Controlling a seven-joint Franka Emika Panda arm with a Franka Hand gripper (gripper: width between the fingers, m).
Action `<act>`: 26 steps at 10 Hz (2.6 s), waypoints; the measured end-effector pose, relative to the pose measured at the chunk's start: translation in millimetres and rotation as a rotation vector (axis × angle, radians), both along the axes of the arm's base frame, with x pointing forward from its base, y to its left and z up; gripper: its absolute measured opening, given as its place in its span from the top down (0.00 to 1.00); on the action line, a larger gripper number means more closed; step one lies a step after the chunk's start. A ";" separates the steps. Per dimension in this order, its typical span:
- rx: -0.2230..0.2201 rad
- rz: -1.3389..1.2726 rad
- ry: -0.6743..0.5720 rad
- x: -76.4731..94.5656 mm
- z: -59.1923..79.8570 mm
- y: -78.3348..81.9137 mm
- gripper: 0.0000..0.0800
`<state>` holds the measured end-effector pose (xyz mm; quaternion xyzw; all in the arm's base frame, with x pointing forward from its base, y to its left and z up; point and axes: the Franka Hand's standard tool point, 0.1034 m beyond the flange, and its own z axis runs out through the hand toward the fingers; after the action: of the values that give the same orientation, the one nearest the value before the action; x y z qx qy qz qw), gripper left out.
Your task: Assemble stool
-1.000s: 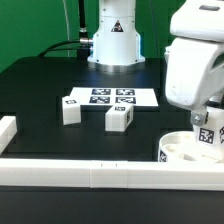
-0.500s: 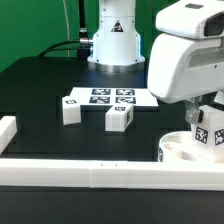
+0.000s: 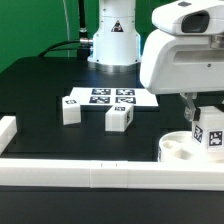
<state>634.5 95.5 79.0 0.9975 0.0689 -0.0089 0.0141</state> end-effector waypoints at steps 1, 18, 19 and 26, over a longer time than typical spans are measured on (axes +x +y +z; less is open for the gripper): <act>-0.001 -0.050 -0.001 -0.1 -0.1 0.2 0.57; 0.103 -1.230 0.013 3.5 0.3 19.2 0.57; 0.104 -1.254 0.014 3.5 0.2 19.7 0.57; 0.170 -1.592 0.007 6.8 -0.9 29.6 0.57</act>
Offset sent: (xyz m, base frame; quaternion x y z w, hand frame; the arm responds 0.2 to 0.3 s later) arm 0.0000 0.0000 0.0000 0.0000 0.0000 0.1296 0.9916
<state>641.3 125.1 78.1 0.7448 -0.6632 -0.0140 -0.0728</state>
